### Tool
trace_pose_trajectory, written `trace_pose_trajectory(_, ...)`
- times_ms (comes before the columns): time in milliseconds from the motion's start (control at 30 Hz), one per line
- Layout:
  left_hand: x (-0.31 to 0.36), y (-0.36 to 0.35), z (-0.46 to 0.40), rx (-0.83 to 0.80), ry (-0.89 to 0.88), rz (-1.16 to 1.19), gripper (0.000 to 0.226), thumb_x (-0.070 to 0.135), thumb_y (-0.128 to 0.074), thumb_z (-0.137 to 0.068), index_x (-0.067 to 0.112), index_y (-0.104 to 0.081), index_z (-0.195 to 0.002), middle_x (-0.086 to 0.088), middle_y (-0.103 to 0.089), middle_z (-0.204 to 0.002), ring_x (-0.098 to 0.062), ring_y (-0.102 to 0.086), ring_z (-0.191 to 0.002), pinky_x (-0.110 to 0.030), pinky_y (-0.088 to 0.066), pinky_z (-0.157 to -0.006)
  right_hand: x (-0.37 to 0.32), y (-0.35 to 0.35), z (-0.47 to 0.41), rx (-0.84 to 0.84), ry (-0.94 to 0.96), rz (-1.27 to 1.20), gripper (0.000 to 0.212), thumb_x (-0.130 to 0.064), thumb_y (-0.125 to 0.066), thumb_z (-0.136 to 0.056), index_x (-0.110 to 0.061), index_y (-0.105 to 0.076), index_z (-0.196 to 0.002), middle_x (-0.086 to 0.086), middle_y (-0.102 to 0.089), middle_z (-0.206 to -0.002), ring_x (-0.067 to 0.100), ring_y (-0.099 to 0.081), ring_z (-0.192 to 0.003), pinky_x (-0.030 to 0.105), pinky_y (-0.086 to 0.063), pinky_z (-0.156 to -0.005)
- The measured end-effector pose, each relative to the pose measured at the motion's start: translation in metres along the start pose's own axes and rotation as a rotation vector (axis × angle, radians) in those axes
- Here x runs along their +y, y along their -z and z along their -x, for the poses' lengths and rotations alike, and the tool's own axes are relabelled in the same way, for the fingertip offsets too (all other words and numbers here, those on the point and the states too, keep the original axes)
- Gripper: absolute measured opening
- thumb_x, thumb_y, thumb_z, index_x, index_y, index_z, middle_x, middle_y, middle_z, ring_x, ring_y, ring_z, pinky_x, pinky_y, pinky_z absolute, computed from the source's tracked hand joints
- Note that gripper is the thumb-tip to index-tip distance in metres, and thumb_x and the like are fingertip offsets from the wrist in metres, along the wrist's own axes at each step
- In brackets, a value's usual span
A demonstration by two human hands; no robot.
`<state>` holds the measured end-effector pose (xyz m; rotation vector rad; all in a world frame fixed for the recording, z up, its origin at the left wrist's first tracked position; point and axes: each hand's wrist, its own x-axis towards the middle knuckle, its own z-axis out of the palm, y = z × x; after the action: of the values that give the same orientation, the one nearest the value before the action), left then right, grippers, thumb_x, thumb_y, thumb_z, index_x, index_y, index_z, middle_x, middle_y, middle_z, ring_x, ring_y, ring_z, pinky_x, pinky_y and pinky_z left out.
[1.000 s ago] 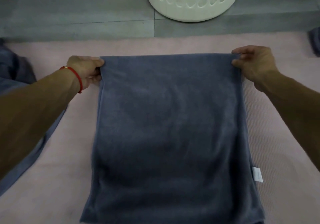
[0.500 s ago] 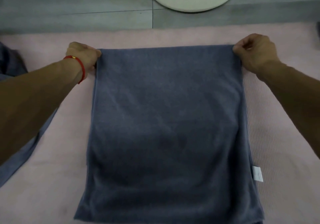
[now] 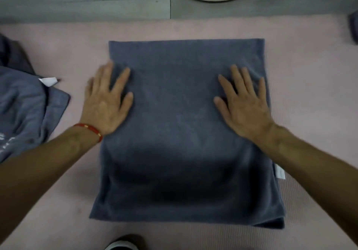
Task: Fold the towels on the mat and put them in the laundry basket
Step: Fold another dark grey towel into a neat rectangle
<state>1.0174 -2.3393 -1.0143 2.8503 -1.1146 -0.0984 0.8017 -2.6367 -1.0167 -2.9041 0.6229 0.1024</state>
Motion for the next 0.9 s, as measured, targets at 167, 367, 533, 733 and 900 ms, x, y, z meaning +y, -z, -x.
trace_pose_trajectory(167,-0.015,-0.014,0.017,-0.196,0.109,-0.108,0.068,0.065,-0.008,-0.098,0.035,0.003,-0.159,0.002,0.004,-0.169,-0.032,0.000,-0.154,-0.066,-0.005,-0.118,0.048,-0.009,0.077,-0.102,-0.169,0.055,0.073,-0.063,-0.006,-0.100,-0.026,0.006,-0.162,0.000,0.008,-0.170,0.022,0.006,-0.157,0.060,-0.005,-0.123)
trace_pose_trajectory(367,0.041,0.012,0.077,-0.067,-0.073,-0.097,0.057,0.045,-0.029,-0.104,0.017,-0.039,-0.152,-0.015,-0.023,-0.163,-0.041,-0.027,-0.145,-0.064,-0.019,-0.114,0.044,0.005,0.144,-0.165,-0.305,-0.030,0.080,-0.068,-0.005,-0.097,-0.022,-0.002,-0.162,0.003,-0.005,-0.170,0.025,-0.004,-0.156,0.053,-0.006,-0.125)
trace_pose_trajectory(533,0.084,0.011,0.181,-0.079,-0.367,-0.014,0.046,0.044,-0.039,-0.100,0.019,-0.063,-0.130,-0.014,-0.053,-0.135,-0.037,-0.053,-0.116,-0.052,-0.039,-0.097,0.016,0.000,0.203,0.093,-0.377,-0.186,0.051,-0.049,-0.032,-0.103,-0.015,-0.054,-0.134,0.010,-0.057,-0.127,0.026,-0.050,-0.111,0.045,-0.043,-0.095)
trace_pose_trajectory(733,0.068,0.003,0.209,-0.106,-0.243,0.062,0.046,0.036,-0.035,-0.100,0.023,-0.059,-0.137,-0.012,-0.053,-0.134,-0.037,-0.051,-0.116,-0.054,-0.042,-0.096,0.019,-0.002,0.223,0.145,-0.431,-0.425,0.020,-0.031,-0.058,-0.100,-0.014,-0.057,-0.111,0.001,-0.061,-0.099,0.021,-0.055,-0.086,0.033,-0.044,-0.074)
trace_pose_trajectory(900,0.043,0.014,0.220,-0.035,0.098,0.091,0.045,0.029,-0.046,-0.089,0.015,-0.057,-0.131,-0.018,-0.047,-0.125,-0.042,-0.048,-0.102,-0.055,-0.043,-0.082,0.030,0.006,0.220,-0.054,-0.413,-0.399,0.028,-0.032,-0.058,-0.100,-0.013,-0.056,-0.120,-0.003,-0.060,-0.107,0.017,-0.058,-0.085,0.029,-0.047,-0.074)
